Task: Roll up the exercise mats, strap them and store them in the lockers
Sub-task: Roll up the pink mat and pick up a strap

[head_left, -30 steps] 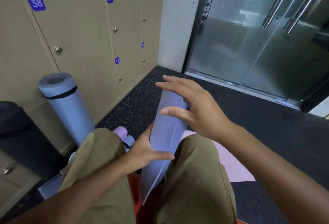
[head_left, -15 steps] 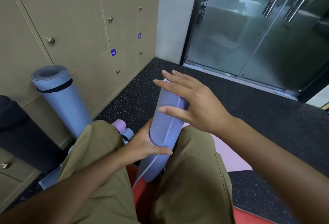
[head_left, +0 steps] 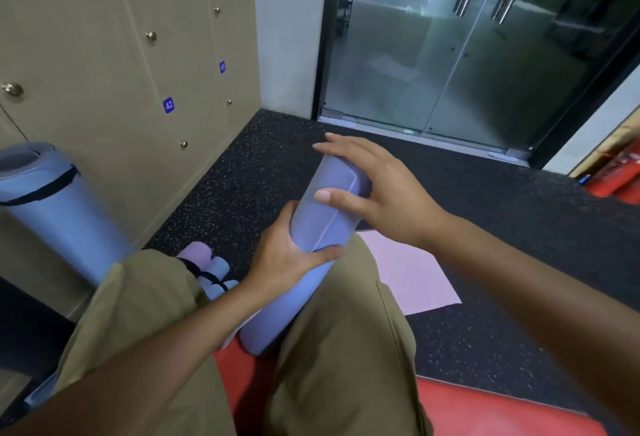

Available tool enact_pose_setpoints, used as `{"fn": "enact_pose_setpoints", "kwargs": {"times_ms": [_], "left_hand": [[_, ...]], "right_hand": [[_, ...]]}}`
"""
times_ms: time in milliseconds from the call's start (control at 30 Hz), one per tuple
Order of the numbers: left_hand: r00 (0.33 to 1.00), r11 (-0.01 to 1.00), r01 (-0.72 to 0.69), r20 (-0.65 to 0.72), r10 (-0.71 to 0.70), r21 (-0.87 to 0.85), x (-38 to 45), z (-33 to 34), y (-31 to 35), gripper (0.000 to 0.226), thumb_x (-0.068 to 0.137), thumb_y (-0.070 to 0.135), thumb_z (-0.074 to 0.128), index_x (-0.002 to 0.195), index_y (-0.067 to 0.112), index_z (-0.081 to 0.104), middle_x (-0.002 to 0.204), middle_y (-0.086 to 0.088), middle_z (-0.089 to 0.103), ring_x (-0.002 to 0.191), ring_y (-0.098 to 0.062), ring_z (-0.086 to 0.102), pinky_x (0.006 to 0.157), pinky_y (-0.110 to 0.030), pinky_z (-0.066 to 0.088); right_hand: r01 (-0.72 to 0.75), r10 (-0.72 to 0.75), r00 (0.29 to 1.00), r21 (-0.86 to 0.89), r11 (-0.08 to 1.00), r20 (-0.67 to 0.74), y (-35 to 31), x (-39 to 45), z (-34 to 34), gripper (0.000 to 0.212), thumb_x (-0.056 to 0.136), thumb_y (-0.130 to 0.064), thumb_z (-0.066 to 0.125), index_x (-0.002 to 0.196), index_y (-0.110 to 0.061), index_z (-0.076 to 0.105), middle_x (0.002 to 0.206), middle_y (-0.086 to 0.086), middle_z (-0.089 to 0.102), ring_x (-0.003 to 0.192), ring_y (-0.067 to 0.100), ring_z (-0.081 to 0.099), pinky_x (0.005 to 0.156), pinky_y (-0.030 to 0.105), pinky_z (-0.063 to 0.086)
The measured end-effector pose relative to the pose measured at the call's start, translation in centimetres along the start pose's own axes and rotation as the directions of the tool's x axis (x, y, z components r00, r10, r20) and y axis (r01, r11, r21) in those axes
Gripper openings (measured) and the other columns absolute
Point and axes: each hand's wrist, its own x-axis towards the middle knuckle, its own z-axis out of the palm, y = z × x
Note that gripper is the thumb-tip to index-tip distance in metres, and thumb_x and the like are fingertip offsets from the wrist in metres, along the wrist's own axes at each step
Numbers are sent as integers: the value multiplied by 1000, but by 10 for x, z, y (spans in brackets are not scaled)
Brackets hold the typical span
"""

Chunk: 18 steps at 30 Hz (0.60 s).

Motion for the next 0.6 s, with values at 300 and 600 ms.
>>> {"fn": "enact_pose_setpoints", "kwargs": {"times_ms": [300, 600], "left_hand": [[883, 857, -226, 469, -21, 463, 36, 21, 49, 70, 51, 82, 73, 94, 36, 43, 85, 12, 61, 81, -20, 60, 74, -43, 54], [747, 581, -483, 654, -117, 655, 39, 60, 77, 65, 60, 83, 73, 97, 39, 41, 81, 14, 54, 72, -9, 52, 57, -34, 36]], "right_hand": [[-307, 304, 952, -78, 949, -44, 47, -81, -51, 60, 90, -64, 60, 141, -34, 51, 136, -12, 56, 122, 0, 51, 99, 18, 41], [-494, 495, 869, -81, 866, -3, 81, -195, -52, 61, 93, -61, 55, 142, -26, 50, 134, -11, 61, 119, 5, 59, 99, 23, 47]]}}
